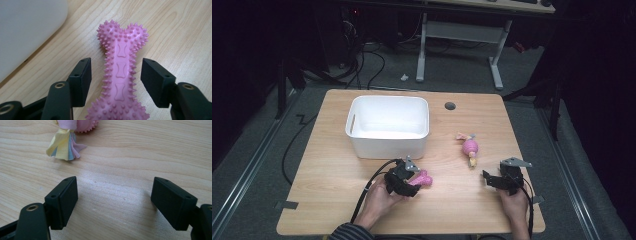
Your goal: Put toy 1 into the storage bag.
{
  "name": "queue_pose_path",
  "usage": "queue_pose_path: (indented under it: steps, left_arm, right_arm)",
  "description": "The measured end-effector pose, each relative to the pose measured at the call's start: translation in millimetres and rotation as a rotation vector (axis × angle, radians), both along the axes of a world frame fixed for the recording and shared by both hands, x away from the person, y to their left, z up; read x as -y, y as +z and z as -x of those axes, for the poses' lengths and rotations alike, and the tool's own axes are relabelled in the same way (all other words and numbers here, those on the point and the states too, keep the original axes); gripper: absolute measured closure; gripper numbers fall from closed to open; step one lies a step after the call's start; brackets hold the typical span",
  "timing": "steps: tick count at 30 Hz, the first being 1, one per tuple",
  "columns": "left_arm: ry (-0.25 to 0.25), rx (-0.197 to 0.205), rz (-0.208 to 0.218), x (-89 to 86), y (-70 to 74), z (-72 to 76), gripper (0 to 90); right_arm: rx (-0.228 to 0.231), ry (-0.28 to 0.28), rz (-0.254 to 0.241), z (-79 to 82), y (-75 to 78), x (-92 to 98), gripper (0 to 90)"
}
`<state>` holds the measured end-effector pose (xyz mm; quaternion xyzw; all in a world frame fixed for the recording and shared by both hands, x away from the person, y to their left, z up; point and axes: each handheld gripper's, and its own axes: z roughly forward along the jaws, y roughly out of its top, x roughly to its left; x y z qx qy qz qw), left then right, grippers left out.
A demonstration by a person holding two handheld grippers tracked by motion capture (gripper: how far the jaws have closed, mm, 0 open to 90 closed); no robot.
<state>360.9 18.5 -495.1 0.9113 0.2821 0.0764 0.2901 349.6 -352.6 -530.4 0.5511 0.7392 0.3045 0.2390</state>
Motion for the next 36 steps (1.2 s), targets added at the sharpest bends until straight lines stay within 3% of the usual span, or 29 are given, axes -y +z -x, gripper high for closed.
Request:
queue_pose_path:
  steps: [18,24,29,36]
  left_arm:
    - [-0.02,-0.023,-0.065,9.9,-5.3,-1.7,55.3]
    - [-0.034,-0.014,-0.077,11.2,-4.0,-0.4,58.1]
    - [-0.04,-0.013,-0.079,9.1,-2.7,0.0,58.5]
    - [-0.036,-0.013,-0.037,2.9,4.9,1.0,58.8]
  right_arm:
    - [0.0,0.0,0.0,0.1,0.0,0.0,21.7]
    - [0.0,0.001,0.001,0.1,0.0,0.1,21.7]
    - [0.0,0.0,-0.001,0.1,0.0,0.0,21.7]
    - [0.0,0.0,-0.001,0.1,0.0,0.0,21.7]
